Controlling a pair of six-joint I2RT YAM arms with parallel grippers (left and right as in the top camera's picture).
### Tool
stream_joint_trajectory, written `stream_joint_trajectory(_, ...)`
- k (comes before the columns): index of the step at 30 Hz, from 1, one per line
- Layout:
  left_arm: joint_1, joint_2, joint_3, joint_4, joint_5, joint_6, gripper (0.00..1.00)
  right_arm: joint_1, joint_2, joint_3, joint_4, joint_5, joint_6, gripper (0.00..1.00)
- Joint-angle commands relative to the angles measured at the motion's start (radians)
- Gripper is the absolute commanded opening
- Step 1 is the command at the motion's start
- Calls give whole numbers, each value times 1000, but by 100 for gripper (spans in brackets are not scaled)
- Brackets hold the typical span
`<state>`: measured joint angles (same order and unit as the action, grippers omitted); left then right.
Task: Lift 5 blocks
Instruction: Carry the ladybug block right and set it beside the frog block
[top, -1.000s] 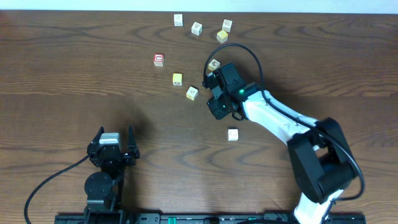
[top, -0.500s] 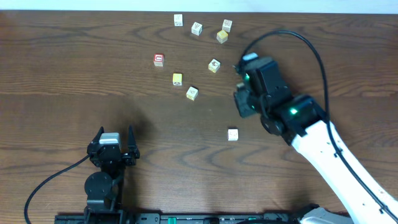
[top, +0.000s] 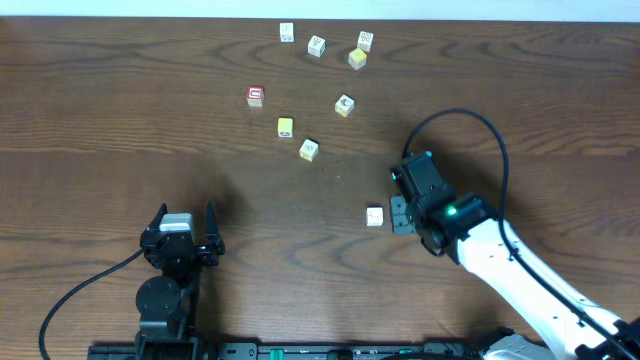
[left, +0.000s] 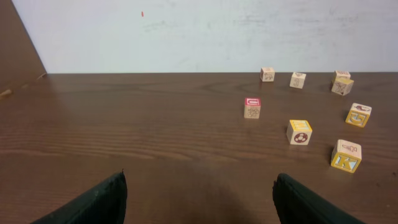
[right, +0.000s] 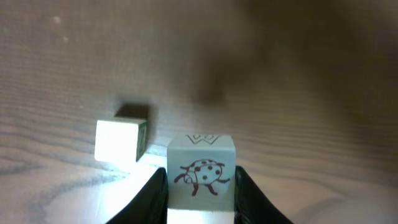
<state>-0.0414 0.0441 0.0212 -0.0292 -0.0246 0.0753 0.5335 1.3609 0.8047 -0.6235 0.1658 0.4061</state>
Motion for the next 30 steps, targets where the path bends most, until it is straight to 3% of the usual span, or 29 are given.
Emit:
stream_joint_trajectory(1, -4, -2, -17, -41, -12, -8, 75, 5, -20, -79, 62, -63, 67, 5)
stream_joint_trajectory(14, -4, -2, -17, -42, -12, -8, 75, 5, -19, -146, 225, -113, 59, 17)
stream_joint_trajectory(30, -4, -2, -17, -42, -12, -8, 76, 5, 15, -146, 247, -112, 23, 22)
